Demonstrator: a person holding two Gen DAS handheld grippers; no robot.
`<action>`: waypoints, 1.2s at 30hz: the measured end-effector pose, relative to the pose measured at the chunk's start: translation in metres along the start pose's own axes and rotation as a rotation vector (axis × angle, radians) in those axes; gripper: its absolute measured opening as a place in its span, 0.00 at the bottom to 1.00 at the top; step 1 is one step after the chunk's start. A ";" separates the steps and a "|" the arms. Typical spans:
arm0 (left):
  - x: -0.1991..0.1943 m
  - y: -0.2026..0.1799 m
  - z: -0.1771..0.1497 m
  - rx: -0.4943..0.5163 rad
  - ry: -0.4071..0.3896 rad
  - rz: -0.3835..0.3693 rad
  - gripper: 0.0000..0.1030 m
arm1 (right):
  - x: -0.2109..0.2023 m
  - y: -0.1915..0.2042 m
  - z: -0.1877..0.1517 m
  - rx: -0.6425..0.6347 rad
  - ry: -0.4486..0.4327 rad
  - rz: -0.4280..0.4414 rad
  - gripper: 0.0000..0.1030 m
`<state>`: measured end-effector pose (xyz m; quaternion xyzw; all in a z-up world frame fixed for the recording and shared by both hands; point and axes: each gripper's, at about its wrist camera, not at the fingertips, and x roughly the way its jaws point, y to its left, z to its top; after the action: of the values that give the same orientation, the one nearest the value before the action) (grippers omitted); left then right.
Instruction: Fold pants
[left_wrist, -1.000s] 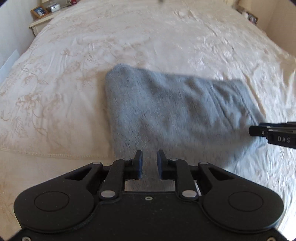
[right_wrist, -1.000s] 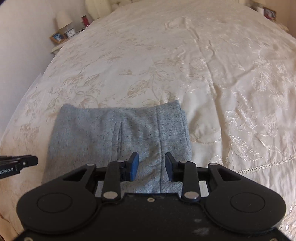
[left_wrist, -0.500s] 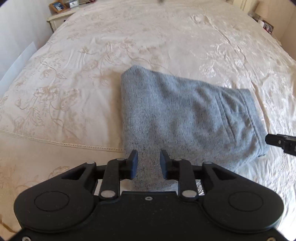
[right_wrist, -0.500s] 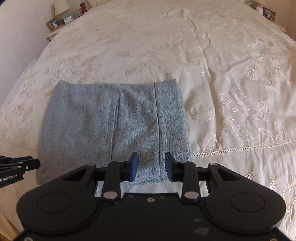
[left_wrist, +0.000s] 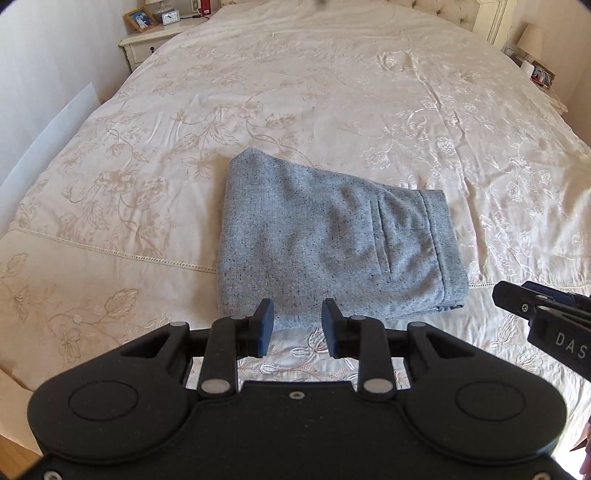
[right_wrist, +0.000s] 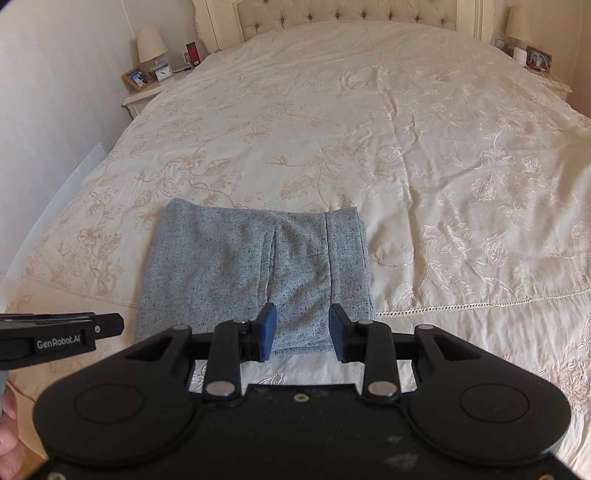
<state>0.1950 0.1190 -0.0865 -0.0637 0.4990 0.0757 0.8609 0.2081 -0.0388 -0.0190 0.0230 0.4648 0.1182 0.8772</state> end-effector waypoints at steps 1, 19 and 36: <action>-0.005 -0.003 -0.001 0.003 -0.007 0.010 0.38 | -0.003 -0.001 -0.001 -0.004 -0.003 0.007 0.33; -0.030 -0.023 -0.010 0.021 -0.047 0.058 0.38 | -0.050 0.000 -0.009 -0.102 -0.068 0.032 0.33; -0.030 -0.025 -0.011 0.023 -0.044 0.074 0.38 | -0.051 0.006 -0.008 -0.125 -0.069 0.056 0.33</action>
<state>0.1763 0.0901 -0.0648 -0.0336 0.4829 0.1032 0.8689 0.1734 -0.0455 0.0184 -0.0147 0.4252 0.1706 0.8887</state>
